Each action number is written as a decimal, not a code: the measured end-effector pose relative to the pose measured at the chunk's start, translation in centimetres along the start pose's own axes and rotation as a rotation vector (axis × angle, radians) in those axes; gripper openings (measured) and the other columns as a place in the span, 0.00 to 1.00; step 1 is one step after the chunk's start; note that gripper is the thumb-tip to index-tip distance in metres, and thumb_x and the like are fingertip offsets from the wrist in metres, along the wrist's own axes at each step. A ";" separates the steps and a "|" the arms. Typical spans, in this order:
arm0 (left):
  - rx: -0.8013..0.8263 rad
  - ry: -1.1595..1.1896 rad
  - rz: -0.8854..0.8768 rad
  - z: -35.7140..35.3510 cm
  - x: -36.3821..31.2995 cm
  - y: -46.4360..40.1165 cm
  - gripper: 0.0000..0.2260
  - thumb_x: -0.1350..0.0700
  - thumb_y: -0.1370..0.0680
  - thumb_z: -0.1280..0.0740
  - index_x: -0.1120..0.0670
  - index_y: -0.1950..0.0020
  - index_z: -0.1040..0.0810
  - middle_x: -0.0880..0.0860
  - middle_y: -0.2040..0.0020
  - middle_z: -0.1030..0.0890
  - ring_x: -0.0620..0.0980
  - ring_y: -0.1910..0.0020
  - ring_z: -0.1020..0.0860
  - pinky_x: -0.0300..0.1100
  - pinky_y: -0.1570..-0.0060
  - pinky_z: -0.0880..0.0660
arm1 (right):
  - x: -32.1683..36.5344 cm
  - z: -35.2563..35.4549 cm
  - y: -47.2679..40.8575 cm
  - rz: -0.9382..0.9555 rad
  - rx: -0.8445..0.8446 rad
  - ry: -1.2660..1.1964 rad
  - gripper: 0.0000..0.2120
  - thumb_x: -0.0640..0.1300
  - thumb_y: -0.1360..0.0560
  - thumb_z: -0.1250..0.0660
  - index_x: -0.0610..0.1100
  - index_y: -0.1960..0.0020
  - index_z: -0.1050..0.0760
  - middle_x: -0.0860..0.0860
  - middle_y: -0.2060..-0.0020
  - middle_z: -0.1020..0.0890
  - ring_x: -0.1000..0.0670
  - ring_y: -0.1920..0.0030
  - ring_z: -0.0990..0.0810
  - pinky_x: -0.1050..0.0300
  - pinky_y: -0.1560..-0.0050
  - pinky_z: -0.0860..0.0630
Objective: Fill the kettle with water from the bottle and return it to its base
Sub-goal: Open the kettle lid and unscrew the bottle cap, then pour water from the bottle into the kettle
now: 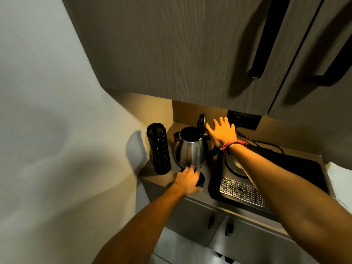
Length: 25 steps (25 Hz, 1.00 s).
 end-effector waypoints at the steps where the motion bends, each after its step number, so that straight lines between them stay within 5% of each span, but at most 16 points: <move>1: -0.071 -0.024 -0.004 1.0 0.0 0.1 0.36 0.35 0.26 0.33 0.58 0.27 0.34 0.60 0.34 0.29 0.59 0.37 0.27 0.55 0.47 0.24 | 0.0 -0.1 0.0 -0.001 -0.002 -0.003 0.39 0.67 0.23 0.60 0.44 0.22 0.42 0.41 0.22 0.43 0.40 0.21 0.50 0.36 0.24 0.50; 6: -0.802 -0.045 -0.144 13.8 1.0 2.8 0.33 0.30 0.24 0.41 0.57 0.34 0.29 0.57 0.42 0.26 0.55 0.45 0.27 0.53 0.47 0.27 | 0.1 -0.4 -0.2 0.011 -0.027 -0.023 0.35 0.64 0.21 0.57 0.44 0.21 0.44 0.41 0.21 0.45 0.41 0.20 0.51 0.36 0.23 0.50; 10: -1.173 0.196 0.320 20.8 11.1 6.5 0.39 0.25 0.31 0.36 0.54 0.34 0.30 0.55 0.38 0.27 0.53 0.39 0.29 0.49 0.39 0.34 | 0.0 -0.5 -0.4 0.014 -0.030 -0.032 0.36 0.65 0.21 0.57 0.44 0.21 0.47 0.41 0.20 0.47 0.41 0.20 0.52 0.37 0.23 0.52; 12: -1.095 0.621 0.488 18.4 16.2 6.9 0.44 0.26 0.37 0.29 0.53 0.31 0.33 0.54 0.35 0.28 0.53 0.36 0.29 0.48 0.37 0.32 | 0.0 -0.3 -0.3 0.011 -0.027 -0.036 0.36 0.65 0.21 0.58 0.44 0.20 0.47 0.42 0.20 0.48 0.41 0.20 0.53 0.37 0.22 0.52; 14: -0.867 1.173 0.464 13.6 18.1 5.3 0.45 0.38 0.39 0.19 0.52 0.29 0.34 0.53 0.34 0.27 0.53 0.35 0.27 0.52 0.34 0.28 | 0.1 -0.2 -0.2 0.020 -0.028 -0.034 0.36 0.65 0.21 0.58 0.44 0.20 0.48 0.42 0.20 0.48 0.41 0.20 0.53 0.37 0.22 0.52; 16: -0.666 1.412 0.436 10.0 17.5 4.1 0.43 0.47 0.41 0.16 0.50 0.31 0.31 0.51 0.37 0.22 0.53 0.37 0.24 0.52 0.36 0.25 | 0.3 -0.1 -0.2 0.024 -0.030 -0.030 0.36 0.65 0.21 0.57 0.44 0.20 0.48 0.42 0.20 0.48 0.41 0.20 0.52 0.37 0.22 0.52; 20: -0.707 1.270 0.491 8.5 16.9 3.5 0.38 0.56 0.39 0.16 0.51 0.32 0.26 0.52 0.39 0.19 0.53 0.38 0.22 0.50 0.38 0.24 | 0.1 -0.4 0.0 0.000 -0.004 -0.045 0.37 0.66 0.21 0.59 0.45 0.20 0.49 0.42 0.20 0.50 0.41 0.20 0.54 0.37 0.22 0.53; 25: -0.726 0.957 0.478 10.7 15.4 2.8 0.32 0.50 0.38 0.19 0.49 0.36 0.25 0.51 0.45 0.17 0.53 0.46 0.20 0.45 0.49 0.22 | -0.1 -0.5 0.1 -0.016 -0.004 -0.038 0.39 0.68 0.23 0.61 0.44 0.20 0.49 0.42 0.20 0.50 0.41 0.20 0.54 0.37 0.22 0.52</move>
Point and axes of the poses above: each hand's wrist, its own y-axis away from the middle knuckle, its own z-axis out of the back of the hand, x = y × z, the point moved 9 cm from there along -y, towards the middle knuckle
